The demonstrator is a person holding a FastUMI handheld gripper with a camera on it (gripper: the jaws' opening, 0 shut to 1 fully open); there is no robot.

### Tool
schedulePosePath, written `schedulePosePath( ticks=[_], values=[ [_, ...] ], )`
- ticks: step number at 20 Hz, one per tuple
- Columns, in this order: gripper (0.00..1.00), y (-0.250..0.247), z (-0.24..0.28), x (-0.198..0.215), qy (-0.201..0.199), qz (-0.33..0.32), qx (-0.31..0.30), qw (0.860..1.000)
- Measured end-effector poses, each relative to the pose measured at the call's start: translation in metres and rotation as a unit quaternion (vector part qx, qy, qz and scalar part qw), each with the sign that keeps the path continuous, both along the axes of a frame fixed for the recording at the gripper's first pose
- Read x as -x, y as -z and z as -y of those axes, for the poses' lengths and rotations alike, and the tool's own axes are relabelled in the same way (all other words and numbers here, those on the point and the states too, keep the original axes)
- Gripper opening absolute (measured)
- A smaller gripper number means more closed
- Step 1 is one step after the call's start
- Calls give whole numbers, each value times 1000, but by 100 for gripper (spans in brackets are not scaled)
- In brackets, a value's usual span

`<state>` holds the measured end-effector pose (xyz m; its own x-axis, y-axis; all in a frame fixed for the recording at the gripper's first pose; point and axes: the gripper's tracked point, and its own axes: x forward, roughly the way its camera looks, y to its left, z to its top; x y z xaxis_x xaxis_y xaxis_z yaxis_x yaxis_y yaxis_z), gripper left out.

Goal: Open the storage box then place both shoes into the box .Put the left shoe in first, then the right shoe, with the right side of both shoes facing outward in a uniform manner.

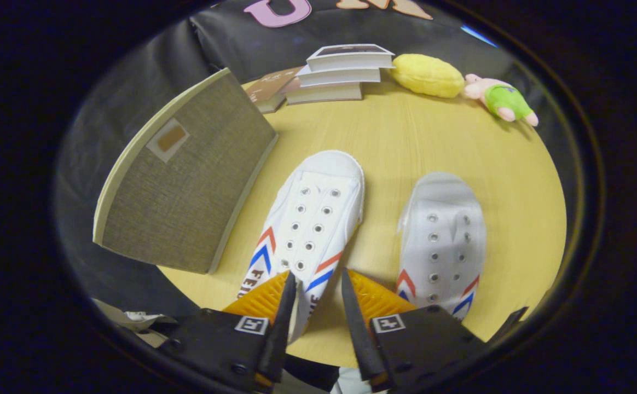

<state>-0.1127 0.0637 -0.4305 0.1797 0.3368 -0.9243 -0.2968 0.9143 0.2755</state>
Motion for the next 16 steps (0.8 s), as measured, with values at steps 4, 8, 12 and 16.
schedulePosePath(
  ticks=[4, 8, 12, 16],
  values=[
    [32, -2, 1, 4, 11, -13, -3, 1000],
    [4, 4, -2, 4, 85, -46, -28, 995],
    [4, 0, -5, 2, 118, -52, -48, 991],
    [4, -14, -8, -2, 164, -60, -83, 981]
  ],
)
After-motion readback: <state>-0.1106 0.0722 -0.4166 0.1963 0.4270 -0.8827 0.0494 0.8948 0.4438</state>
